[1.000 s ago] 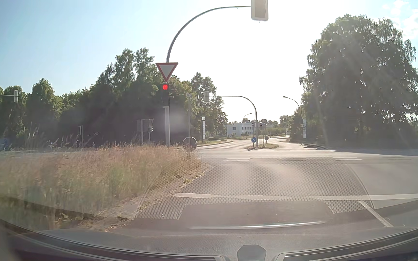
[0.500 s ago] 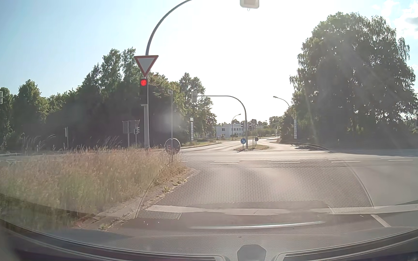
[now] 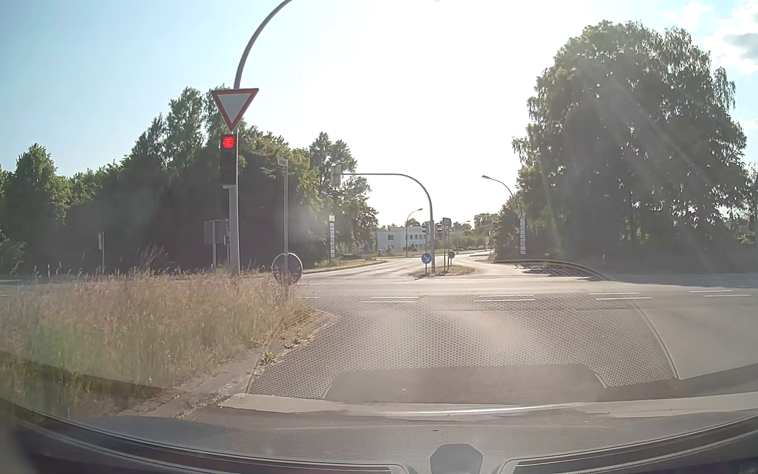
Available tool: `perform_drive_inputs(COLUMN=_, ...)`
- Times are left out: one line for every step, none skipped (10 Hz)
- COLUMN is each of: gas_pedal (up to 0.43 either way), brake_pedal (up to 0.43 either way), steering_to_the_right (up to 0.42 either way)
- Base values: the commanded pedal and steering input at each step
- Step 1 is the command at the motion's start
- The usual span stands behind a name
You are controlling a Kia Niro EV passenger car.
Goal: Follow the waypoints while adhering to traffic rules and regulations
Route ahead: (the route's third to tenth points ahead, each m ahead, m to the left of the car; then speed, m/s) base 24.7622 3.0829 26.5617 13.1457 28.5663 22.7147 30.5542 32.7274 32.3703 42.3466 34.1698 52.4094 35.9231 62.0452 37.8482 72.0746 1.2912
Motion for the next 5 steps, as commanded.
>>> perform_drive_inputs(gas_pedal=0.0, brake_pedal=0.189, steering_to_the_right=0.091)
perform_drive_inputs(gas_pedal=0.0, brake_pedal=0.189, steering_to_the_right=0.076)
perform_drive_inputs(gas_pedal=0.0, brake_pedal=0.183, steering_to_the_right=0.059)
perform_drive_inputs(gas_pedal=0.0, brake_pedal=0.171, steering_to_the_right=0.045)
perform_drive_inputs(gas_pedal=0.0, brake_pedal=0.171, steering_to_the_right=0.038)
